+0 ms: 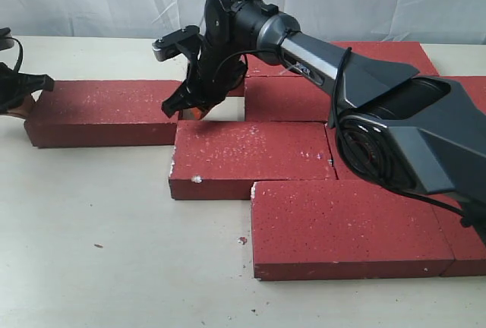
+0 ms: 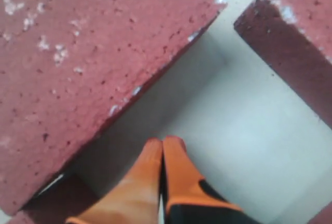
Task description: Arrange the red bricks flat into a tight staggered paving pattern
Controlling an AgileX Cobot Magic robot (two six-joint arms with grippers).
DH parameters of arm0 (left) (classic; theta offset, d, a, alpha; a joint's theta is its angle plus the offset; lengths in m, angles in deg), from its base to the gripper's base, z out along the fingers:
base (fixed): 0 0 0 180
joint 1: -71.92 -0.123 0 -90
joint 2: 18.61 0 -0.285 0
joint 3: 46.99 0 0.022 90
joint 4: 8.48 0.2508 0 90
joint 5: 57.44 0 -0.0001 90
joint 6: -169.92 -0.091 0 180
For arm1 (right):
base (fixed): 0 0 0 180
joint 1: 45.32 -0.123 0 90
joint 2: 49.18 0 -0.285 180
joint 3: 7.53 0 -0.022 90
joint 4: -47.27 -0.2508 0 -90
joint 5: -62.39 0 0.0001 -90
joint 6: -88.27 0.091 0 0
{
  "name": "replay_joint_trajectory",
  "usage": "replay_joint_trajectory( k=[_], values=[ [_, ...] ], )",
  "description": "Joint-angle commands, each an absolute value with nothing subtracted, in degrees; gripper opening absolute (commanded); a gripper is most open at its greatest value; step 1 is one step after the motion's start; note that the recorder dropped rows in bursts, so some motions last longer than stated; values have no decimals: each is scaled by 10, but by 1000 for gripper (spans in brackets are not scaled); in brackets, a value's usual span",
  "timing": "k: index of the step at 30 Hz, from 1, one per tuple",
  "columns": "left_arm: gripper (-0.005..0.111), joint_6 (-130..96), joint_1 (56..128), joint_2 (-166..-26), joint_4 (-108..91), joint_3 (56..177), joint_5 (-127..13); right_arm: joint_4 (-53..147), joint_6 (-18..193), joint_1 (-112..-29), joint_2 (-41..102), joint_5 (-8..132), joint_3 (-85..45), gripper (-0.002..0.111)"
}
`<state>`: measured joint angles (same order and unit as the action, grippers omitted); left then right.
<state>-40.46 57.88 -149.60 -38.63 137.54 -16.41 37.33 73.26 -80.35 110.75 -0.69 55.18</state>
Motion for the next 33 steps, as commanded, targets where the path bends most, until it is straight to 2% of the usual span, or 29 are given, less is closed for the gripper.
replay_joint_trajectory(
  k=[1, 21, 33],
  values=[
    [0, -405, 566, -1497, -379, 1389, -157, 378, 733, -801, 1097, -32, 555, -1],
    [0, -435, 549, -1518, -476, 1392, -122, 333, 725, -803, 1086, 88, 555, -1],
    [0, -478, 549, -1520, -516, 1392, -117, 339, 725, -801, 1090, 102, 555, -1]
  ],
)
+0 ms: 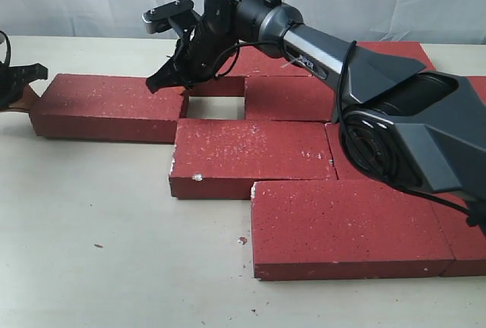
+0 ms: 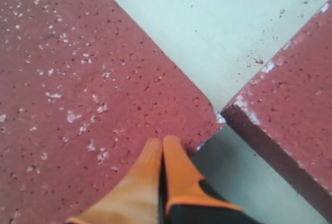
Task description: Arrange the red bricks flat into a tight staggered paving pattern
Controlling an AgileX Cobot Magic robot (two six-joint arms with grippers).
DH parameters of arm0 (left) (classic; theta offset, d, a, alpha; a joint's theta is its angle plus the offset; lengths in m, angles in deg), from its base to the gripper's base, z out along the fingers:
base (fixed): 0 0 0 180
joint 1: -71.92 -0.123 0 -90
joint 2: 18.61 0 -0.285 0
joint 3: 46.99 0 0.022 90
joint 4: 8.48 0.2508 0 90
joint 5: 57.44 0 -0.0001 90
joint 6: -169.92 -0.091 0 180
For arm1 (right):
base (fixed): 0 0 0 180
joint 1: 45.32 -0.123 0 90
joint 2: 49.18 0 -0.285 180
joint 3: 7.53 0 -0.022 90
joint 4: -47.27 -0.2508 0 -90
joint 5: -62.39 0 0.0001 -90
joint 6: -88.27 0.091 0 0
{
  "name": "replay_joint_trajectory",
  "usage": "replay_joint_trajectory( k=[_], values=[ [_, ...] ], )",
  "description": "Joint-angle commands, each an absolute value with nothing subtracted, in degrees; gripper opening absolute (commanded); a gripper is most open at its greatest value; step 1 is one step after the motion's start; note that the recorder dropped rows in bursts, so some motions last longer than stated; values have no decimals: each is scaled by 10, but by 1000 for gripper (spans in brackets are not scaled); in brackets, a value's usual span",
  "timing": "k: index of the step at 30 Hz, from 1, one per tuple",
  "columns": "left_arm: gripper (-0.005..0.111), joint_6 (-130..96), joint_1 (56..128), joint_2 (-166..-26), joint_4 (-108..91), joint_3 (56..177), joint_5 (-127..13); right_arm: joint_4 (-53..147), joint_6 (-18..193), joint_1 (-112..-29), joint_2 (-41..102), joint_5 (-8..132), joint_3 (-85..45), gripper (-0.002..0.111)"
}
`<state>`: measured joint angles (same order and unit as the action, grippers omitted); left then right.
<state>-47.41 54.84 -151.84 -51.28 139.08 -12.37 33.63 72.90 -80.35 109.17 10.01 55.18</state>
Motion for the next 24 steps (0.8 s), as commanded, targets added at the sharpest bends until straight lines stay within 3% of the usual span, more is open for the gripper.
replay_joint_trajectory(
  k=[1, 9, 14, 24],
  values=[
    [0, -478, 549, -1520, -513, 1392, -120, 337, 725, -801, 1088, 92, 555, -1],
    [0, -462, 518, -1520, -492, 1392, -124, 315, 683, -808, 1050, -6, 555, -1],
    [0, -462, 509, -1520, -496, 1396, -123, 199, 526, -826, 1052, -74, 555, -1],
    [0, -468, 512, -1520, -499, 1396, -118, 279, 491, -860, 1083, -35, 554, -1]
  ],
)
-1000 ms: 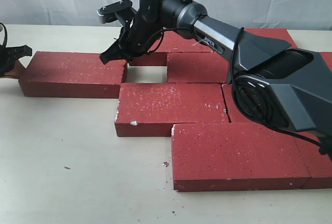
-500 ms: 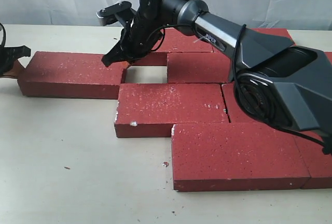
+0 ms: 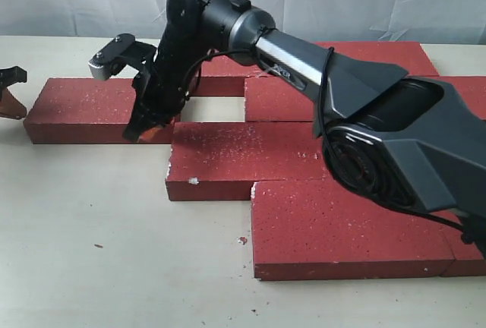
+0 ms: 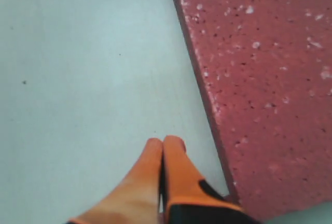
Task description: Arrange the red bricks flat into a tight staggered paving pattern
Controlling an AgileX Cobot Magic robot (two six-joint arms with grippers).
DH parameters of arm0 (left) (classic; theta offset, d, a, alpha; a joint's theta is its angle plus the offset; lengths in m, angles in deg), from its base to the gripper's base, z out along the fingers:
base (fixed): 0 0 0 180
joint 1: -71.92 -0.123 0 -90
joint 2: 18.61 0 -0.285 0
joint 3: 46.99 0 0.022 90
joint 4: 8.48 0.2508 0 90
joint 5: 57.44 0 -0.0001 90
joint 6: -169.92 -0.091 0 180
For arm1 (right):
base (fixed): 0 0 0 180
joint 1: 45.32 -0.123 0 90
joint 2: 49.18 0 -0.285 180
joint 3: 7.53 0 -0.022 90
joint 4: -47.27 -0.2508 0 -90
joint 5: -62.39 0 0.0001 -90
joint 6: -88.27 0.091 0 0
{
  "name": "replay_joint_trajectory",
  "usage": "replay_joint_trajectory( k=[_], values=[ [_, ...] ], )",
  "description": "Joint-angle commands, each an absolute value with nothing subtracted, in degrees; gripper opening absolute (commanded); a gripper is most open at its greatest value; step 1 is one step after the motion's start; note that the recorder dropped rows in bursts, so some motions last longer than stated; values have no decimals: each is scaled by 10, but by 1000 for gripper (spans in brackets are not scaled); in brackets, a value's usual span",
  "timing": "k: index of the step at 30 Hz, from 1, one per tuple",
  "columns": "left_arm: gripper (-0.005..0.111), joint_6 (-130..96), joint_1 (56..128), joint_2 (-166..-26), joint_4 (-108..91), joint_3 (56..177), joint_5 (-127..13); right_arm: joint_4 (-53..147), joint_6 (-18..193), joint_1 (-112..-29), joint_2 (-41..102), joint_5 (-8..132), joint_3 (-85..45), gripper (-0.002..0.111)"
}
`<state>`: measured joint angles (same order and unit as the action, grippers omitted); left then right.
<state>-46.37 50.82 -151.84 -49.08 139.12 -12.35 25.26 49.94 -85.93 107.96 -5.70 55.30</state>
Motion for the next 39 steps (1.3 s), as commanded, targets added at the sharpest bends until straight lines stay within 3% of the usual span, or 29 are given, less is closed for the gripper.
replay_joint_trajectory(
  k=[1, 18, 27, 39],
  values=[
    [0, -474, 515, -1520, -499, 1396, -117, 279, 493, -860, 1083, -28, 554, -1],
    [0, -497, 543, -1520, -511, 1396, -121, 301, 495, -860, 1076, -9, 556, -1],
    [0, -497, 544, -1520, -517, 1396, -123, 417, 663, -819, 1002, -17, 556, -1],
    [0, -507, 578, -1529, -524, 1396, -125, 450, 695, -791, 991, -58, 556, -1]
  ],
)
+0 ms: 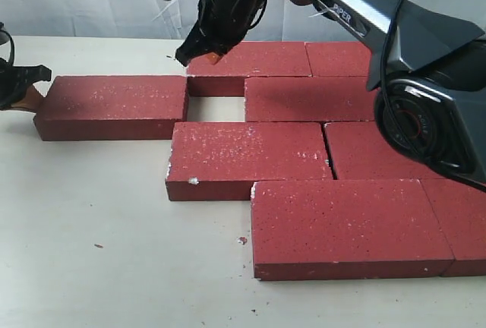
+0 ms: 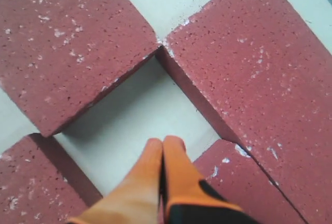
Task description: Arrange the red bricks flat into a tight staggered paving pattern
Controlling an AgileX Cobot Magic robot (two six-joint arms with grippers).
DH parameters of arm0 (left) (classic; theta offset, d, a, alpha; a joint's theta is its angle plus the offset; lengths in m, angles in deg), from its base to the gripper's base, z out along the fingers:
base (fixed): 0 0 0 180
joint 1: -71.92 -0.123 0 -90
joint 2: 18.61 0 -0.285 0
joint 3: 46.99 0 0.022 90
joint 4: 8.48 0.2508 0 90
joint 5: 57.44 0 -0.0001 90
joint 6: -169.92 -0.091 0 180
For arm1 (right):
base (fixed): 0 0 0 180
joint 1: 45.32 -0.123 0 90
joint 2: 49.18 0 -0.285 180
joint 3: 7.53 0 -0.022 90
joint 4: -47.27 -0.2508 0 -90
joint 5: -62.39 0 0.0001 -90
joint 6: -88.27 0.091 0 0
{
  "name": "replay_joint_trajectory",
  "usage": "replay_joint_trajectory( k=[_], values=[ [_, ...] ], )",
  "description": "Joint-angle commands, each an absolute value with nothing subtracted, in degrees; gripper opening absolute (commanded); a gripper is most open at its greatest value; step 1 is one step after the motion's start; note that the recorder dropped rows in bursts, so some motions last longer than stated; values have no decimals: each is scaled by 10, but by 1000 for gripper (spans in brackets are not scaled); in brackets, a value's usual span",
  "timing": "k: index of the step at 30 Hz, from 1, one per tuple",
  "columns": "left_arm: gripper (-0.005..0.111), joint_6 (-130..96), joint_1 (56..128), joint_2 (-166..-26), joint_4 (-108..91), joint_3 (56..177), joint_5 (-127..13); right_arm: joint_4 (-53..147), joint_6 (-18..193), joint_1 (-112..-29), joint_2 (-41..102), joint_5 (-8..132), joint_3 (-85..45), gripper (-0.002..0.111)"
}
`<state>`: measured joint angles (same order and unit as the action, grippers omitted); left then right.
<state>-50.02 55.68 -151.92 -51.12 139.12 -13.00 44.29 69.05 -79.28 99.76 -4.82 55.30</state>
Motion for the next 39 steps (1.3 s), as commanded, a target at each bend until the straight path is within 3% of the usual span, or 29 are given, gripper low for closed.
replay_joint_trajectory(
  k=[1, 39],
  values=[
    [0, -510, 584, -1532, -526, 1396, -125, 450, 695, -791, 991, -60, 556, -1],
    [0, -505, 551, -1512, -465, 1420, -140, 337, 680, -798, 1109, 43, 556, -1]
  ],
)
